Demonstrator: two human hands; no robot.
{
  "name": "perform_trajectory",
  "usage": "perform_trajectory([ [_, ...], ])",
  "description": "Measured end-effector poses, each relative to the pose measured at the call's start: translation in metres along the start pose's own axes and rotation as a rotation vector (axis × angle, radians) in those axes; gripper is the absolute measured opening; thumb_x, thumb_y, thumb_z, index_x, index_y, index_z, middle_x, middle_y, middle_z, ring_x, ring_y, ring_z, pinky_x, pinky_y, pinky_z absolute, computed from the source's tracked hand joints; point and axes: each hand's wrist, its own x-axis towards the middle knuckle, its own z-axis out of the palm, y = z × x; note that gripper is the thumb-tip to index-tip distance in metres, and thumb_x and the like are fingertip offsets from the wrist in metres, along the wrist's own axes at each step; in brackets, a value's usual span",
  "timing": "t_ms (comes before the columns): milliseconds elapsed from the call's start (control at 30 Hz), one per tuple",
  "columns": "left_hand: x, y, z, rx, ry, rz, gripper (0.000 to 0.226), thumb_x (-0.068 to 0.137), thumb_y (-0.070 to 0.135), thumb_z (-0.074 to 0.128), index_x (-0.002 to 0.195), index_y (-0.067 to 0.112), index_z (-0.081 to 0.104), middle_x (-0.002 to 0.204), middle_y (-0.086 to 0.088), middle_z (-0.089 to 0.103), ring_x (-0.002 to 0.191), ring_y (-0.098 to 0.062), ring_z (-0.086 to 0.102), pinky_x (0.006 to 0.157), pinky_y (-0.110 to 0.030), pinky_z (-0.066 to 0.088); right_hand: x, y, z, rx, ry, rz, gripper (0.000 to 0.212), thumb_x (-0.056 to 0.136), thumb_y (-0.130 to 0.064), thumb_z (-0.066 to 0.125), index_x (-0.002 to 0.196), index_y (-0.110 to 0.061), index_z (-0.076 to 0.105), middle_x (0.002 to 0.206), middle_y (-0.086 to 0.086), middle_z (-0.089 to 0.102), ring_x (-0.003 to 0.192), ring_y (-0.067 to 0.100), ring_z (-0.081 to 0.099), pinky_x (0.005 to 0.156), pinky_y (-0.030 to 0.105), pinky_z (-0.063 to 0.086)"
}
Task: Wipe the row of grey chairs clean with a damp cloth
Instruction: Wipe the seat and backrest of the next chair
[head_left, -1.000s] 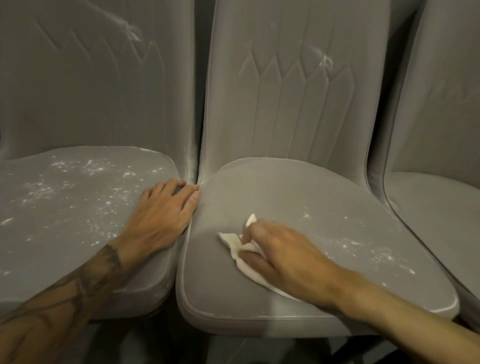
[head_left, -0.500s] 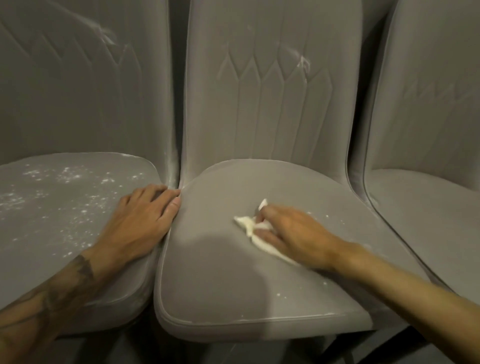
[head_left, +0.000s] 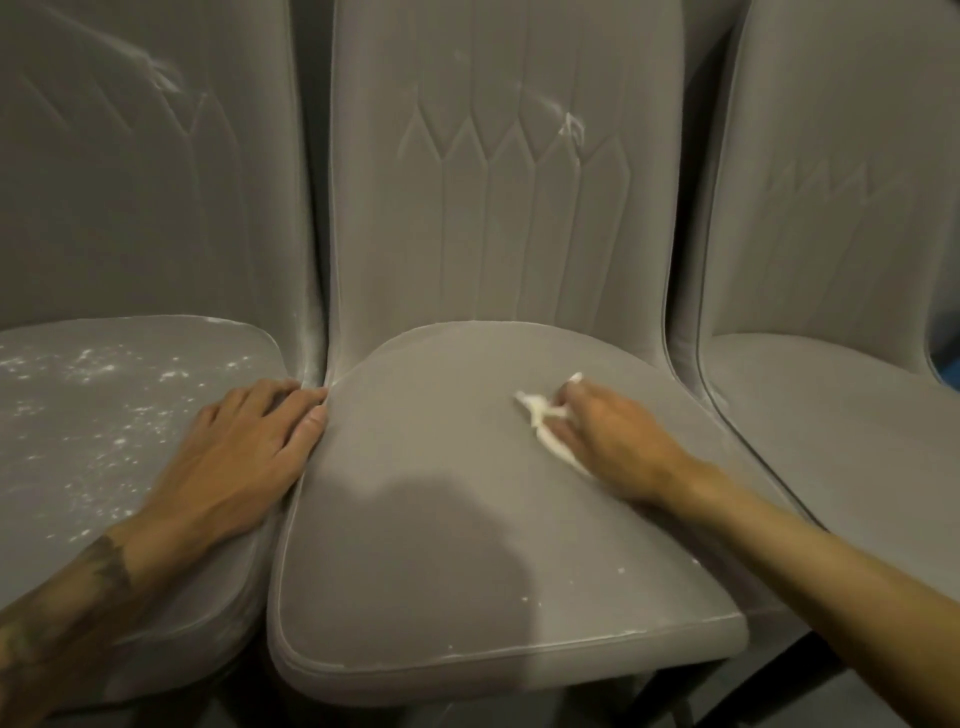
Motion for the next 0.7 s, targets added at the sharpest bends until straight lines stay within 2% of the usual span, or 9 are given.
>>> perform_trajectory([
  [67, 0.000, 0.002, -0.001, 0.001, 0.000, -0.004, 0.071, 0.097, 0.067, 0.007, 0.148, 0.040, 0.048, 0.146, 0.006, 0.049, 0.132, -0.022, 0.044, 0.110, -0.045, 0.034, 0.018, 0.011, -0.004, -0.049, 0.034, 0.226, 0.038, 0.104, -0.041, 0.046, 0.122, -0.009, 0.055, 0.124, 0.017, 0.060, 0.109, 0.038, 0.059, 0.090, 0.043, 0.046],
  [100, -0.001, 0.003, -0.002, 0.000, 0.002, -0.007, 0.071, 0.097, 0.067, 0.007, 0.148, 0.040, 0.049, 0.146, 0.006, 0.049, 0.132, -0.022, 0.044, 0.111, -0.046, 0.034, 0.020, 0.006, 0.000, -0.061, 0.047, 0.236, 0.038, 0.105, -0.040, 0.044, 0.121, -0.007, 0.054, 0.124, 0.019, 0.060, 0.109, 0.039, 0.059, 0.090, 0.044, 0.046],
  [233, -0.001, 0.003, -0.003, -0.002, -0.003, -0.007, 0.071, 0.096, 0.067, 0.007, 0.148, 0.040, 0.049, 0.147, 0.006, 0.049, 0.133, -0.023, 0.045, 0.111, -0.046, 0.034, -0.019, -0.037, 0.022, 0.062, 0.102, -0.121, 0.035, 0.102, -0.046, 0.042, 0.110, -0.015, 0.054, 0.108, 0.011, 0.065, 0.093, 0.035, 0.061, 0.077, 0.043, 0.047],
  [300, -0.001, 0.004, -0.003, -0.008, -0.009, -0.012, 0.072, 0.096, 0.068, 0.007, 0.148, 0.040, 0.048, 0.147, 0.006, 0.048, 0.133, -0.023, 0.045, 0.111, -0.047, 0.034, -0.026, -0.032, 0.018, 0.063, 0.072, -0.186, 0.037, 0.099, -0.052, 0.039, 0.109, -0.019, 0.054, 0.105, 0.005, 0.065, 0.091, 0.030, 0.060, 0.075, 0.041, 0.047],
  [367, -0.002, 0.005, -0.004, -0.013, -0.011, -0.016, 0.073, 0.095, 0.068, 0.007, 0.148, 0.040, 0.048, 0.147, 0.006, 0.048, 0.132, -0.024, 0.045, 0.111, -0.047, 0.034, -0.007, -0.004, 0.011, 0.007, 0.061, -0.072, 0.037, 0.101, -0.048, 0.045, 0.113, -0.015, 0.055, 0.111, 0.011, 0.065, 0.097, 0.035, 0.061, 0.081, 0.043, 0.047],
  [467, -0.002, 0.008, -0.005, -0.010, -0.007, -0.016, 0.075, 0.094, 0.069, 0.006, 0.148, 0.040, 0.048, 0.147, 0.006, 0.048, 0.133, -0.024, 0.045, 0.112, -0.047, 0.035, 0.023, 0.042, -0.003, -0.131, 0.122, 0.278, 0.039, 0.103, -0.042, 0.045, 0.113, -0.008, 0.061, 0.117, 0.019, 0.065, 0.102, 0.040, 0.062, 0.086, 0.045, 0.049],
  [533, -0.002, 0.008, -0.006, -0.004, -0.011, -0.017, 0.074, 0.094, 0.068, 0.006, 0.149, 0.039, 0.048, 0.148, 0.006, 0.048, 0.134, -0.023, 0.045, 0.112, -0.047, 0.035, 0.028, 0.048, -0.001, -0.189, 0.163, 0.341, 0.041, 0.103, -0.041, 0.041, 0.115, -0.008, 0.061, 0.118, 0.018, 0.064, 0.103, 0.039, 0.062, 0.087, 0.045, 0.050],
  [633, -0.002, 0.006, -0.005, -0.004, -0.013, -0.010, 0.074, 0.095, 0.068, 0.007, 0.148, 0.038, 0.048, 0.147, 0.005, 0.049, 0.133, -0.025, 0.046, 0.111, -0.048, 0.036, 0.003, 0.037, 0.013, -0.066, 0.157, 0.121, 0.035, 0.101, -0.046, 0.045, 0.111, -0.015, 0.057, 0.109, 0.013, 0.065, 0.095, 0.036, 0.063, 0.077, 0.042, 0.048],
  [700, -0.001, 0.004, -0.003, 0.000, -0.007, -0.006, 0.074, 0.095, 0.069, 0.006, 0.148, 0.039, 0.049, 0.146, 0.005, 0.050, 0.132, -0.025, 0.047, 0.110, -0.049, 0.037, -0.020, 0.044, 0.011, -0.012, 0.084, -0.013, 0.031, 0.100, -0.051, 0.045, 0.110, -0.023, 0.054, 0.107, 0.005, 0.066, 0.094, 0.030, 0.062, 0.076, 0.039, 0.046],
])
